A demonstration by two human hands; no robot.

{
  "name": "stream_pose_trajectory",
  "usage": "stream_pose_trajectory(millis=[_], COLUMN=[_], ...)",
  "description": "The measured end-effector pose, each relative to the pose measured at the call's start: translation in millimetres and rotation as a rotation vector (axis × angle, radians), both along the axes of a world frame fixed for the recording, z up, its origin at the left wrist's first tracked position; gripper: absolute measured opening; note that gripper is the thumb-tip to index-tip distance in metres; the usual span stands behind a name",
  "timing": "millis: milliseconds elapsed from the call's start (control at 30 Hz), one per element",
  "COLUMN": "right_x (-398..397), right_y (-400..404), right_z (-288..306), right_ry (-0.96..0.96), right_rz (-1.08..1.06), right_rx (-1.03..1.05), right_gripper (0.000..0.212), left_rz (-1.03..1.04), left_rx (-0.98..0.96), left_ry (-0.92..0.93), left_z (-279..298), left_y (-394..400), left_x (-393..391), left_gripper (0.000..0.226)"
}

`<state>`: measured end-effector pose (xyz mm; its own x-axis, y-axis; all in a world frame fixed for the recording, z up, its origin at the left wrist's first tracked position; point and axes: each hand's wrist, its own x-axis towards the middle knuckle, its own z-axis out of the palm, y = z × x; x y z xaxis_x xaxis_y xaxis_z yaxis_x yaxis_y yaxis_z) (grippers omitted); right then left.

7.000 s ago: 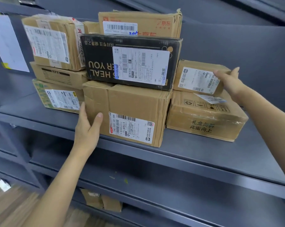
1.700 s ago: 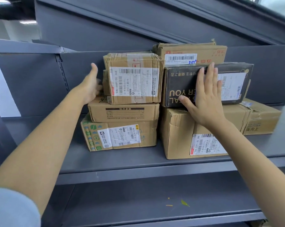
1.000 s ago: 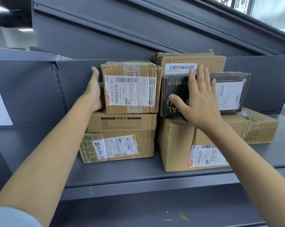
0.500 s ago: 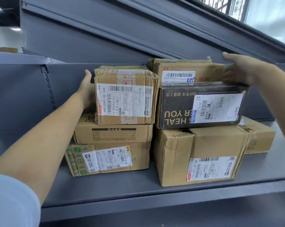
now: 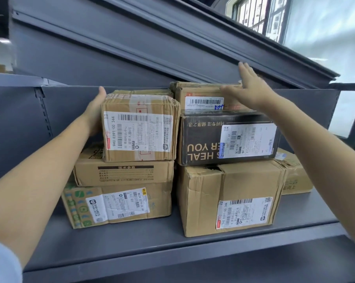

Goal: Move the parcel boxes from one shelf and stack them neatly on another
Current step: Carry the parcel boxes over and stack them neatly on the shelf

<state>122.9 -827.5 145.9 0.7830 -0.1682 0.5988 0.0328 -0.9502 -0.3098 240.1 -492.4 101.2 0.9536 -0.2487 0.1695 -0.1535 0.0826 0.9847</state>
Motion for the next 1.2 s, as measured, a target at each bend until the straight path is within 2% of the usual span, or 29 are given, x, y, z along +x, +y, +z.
stream_pose_trajectory(millis=[100, 167, 300, 433, 567, 700, 800, 1033, 1067, 1167, 1200], right_x=[10, 13, 16, 21, 38, 48, 54, 60, 59, 62, 62], right_y=[12, 14, 13, 13, 17, 24, 25, 23, 26, 39, 42], right_z=[0, -2, 1, 14, 35, 36, 37, 39, 40, 37, 37], right_ry=[0.228, 0.293, 0.252, 0.169, 0.306, 0.472, 0.511, 0.532, 0.515, 0.505, 0.507], right_rz=[-0.02, -0.063, 0.0, 0.094, 0.085, 0.081, 0.106, 0.175, 0.189, 0.149, 0.126], right_rx=[-0.124, -0.208, -0.07, 0.06, -0.077, -0.004, 0.017, 0.031, 0.027, -0.126, -0.158], right_gripper=[0.089, 0.088, 0.086, 0.077, 0.078, 0.096, 0.103, 0.077, 0.079, 0.107, 0.111], left_rz=[0.02, 0.052, 0.072, 0.095, 0.134, 0.156, 0.117, 0.086, 0.082, 0.052, 0.033], left_rx=[0.053, 0.096, 0.124, 0.179, 0.228, 0.234, 0.245, 0.24, 0.213, 0.195, 0.193], left_ry=[0.029, 0.002, -0.059, -0.113, -0.117, -0.159, -0.175, -0.169, -0.154, -0.127, -0.109], left_z=[2, -1, 3, 15, 26, 27, 27, 20, 20, 17, 18], left_y=[6, 7, 8, -1, -3, -2, -7, -3, -4, 0, 0], left_x=[4, -1, 5, 12, 19, 26, 28, 35, 36, 36, 28], left_gripper=[0.066, 0.062, 0.057, 0.049, 0.05, 0.05, 0.05, 0.048, 0.048, 0.05, 0.058])
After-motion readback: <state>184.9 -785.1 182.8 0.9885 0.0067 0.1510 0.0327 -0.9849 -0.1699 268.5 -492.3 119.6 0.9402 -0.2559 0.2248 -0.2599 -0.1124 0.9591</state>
